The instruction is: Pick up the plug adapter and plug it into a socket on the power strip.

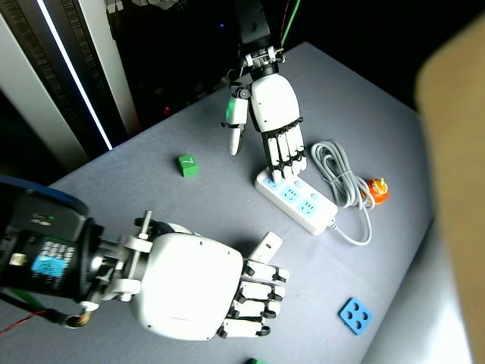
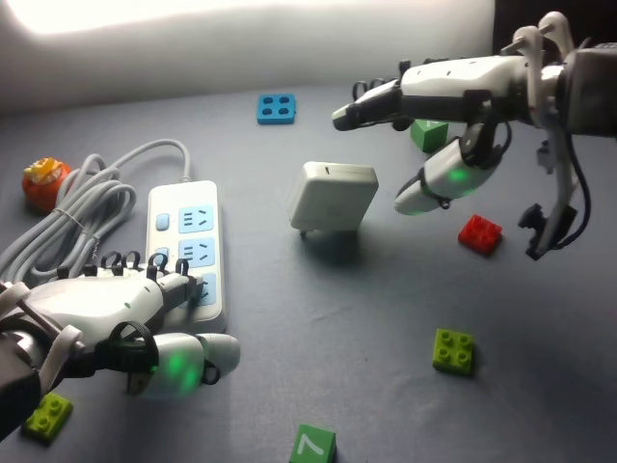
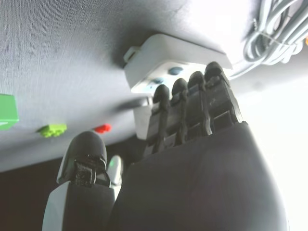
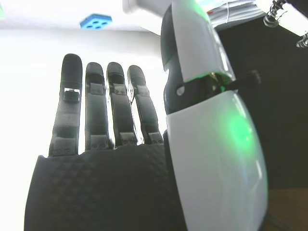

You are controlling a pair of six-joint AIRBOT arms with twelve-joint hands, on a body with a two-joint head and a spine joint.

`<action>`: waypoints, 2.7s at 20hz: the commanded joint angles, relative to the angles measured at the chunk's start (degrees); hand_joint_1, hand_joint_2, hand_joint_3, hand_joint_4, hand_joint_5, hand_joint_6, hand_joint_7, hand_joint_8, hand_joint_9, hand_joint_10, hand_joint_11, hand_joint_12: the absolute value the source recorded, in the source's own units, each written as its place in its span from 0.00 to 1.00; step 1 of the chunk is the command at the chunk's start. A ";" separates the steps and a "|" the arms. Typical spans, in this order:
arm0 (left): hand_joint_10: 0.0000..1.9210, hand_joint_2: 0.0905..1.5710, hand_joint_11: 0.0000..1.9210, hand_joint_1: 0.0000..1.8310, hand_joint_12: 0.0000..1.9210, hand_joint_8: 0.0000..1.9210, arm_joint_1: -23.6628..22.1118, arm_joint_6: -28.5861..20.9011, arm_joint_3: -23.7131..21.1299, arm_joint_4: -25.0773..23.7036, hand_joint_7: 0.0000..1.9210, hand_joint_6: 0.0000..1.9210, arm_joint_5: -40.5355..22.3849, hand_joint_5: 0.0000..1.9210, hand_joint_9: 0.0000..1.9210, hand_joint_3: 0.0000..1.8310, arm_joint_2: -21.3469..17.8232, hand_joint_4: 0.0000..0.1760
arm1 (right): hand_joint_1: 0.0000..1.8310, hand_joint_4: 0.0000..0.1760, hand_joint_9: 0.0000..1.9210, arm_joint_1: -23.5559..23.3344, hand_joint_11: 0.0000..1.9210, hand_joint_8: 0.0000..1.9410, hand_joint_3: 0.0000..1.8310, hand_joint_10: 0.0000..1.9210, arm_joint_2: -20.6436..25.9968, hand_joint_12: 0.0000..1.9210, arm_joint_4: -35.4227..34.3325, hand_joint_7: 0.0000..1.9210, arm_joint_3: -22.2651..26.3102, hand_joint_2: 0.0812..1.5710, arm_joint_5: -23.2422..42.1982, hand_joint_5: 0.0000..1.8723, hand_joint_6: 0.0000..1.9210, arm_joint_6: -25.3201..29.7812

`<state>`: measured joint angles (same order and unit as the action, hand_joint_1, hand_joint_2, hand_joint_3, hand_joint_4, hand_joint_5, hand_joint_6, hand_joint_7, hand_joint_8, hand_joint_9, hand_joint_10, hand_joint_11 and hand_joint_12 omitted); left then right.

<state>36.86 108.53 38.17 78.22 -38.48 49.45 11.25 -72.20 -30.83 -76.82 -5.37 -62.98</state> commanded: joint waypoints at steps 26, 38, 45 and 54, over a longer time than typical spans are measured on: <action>0.00 0.83 0.00 0.00 0.00 0.00 1.27 0.02 0.74 -1.99 0.01 0.00 1.11 0.02 0.00 0.00 1.19 0.00 | 0.64 0.00 0.18 1.86 0.00 0.00 0.00 0.00 -13.49 0.55 -0.41 0.20 -14.18 0.63 5.75 0.21 0.00 2.37; 0.00 0.83 0.00 0.00 0.00 0.00 1.51 0.55 0.44 -1.72 0.02 0.00 1.41 0.03 0.00 0.00 1.14 0.00 | 0.63 0.00 0.19 3.35 0.00 0.00 0.00 0.00 -16.97 0.56 -0.40 0.21 -17.22 0.64 6.78 0.22 0.00 2.33; 0.00 0.83 0.00 0.00 0.00 0.00 1.27 0.54 0.19 -1.71 0.01 0.00 1.41 0.03 0.00 0.00 1.08 0.00 | 0.64 0.00 0.20 3.55 0.00 0.00 0.00 0.00 -17.98 0.56 -0.40 0.22 -18.13 0.64 6.87 0.22 0.00 2.36; 0.00 0.83 0.01 0.00 0.00 0.01 1.51 0.54 0.31 -1.19 0.03 0.00 1.48 0.03 0.01 0.00 1.14 0.00 | 0.65 0.00 0.20 3.75 0.00 0.00 0.00 0.00 -18.24 0.57 -0.40 0.22 -18.14 0.65 7.18 0.22 0.00 2.44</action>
<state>38.22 109.21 38.61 77.58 -36.82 50.54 15.03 -90.61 -30.83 -94.80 -3.49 -61.04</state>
